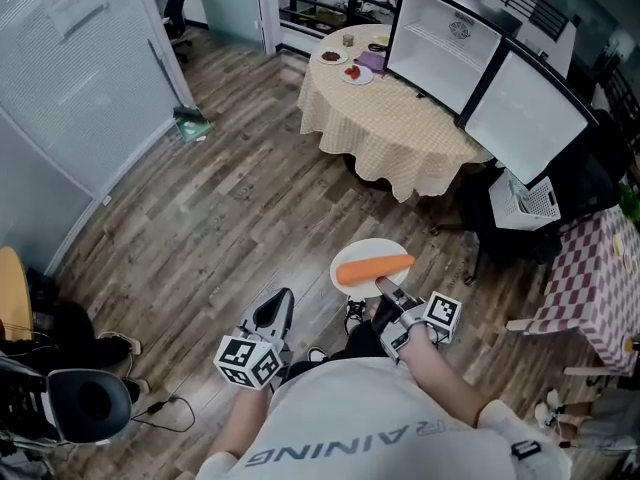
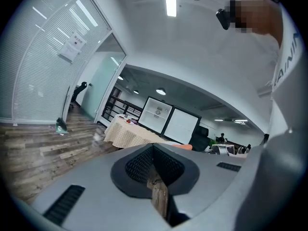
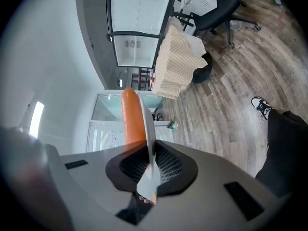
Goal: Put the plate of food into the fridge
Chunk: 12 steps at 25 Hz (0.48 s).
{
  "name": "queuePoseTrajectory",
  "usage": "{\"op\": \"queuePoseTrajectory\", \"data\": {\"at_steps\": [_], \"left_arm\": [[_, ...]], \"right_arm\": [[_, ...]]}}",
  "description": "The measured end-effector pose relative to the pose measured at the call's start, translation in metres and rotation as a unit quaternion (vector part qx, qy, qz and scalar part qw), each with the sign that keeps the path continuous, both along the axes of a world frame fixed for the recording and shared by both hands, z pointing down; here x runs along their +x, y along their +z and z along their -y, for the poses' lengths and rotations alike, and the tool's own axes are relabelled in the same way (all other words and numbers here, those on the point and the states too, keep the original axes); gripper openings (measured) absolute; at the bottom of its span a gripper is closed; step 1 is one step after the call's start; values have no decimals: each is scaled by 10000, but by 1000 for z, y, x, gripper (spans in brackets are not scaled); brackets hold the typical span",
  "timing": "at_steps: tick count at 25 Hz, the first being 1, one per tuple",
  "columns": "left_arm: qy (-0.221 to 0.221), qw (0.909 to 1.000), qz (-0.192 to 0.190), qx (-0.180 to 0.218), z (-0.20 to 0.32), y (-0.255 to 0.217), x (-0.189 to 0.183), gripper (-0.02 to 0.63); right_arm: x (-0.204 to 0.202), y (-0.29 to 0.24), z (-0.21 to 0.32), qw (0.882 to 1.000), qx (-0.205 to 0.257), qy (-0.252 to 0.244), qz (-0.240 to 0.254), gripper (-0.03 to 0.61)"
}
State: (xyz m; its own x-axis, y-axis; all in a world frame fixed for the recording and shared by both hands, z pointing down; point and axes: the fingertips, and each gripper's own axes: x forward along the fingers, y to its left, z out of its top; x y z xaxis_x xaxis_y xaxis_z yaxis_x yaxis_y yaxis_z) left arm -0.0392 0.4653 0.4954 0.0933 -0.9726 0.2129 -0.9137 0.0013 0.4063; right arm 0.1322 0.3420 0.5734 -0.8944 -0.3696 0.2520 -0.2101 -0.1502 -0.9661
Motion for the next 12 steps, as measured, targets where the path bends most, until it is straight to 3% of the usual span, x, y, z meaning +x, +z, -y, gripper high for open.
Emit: {"op": "queuePoseTrajectory", "data": {"at_steps": [12], "left_arm": [[-126,9999,68,-55,66,0,-37,8]], "right_arm": [[-38,3,71,9999,5,-59,157,41]]}}
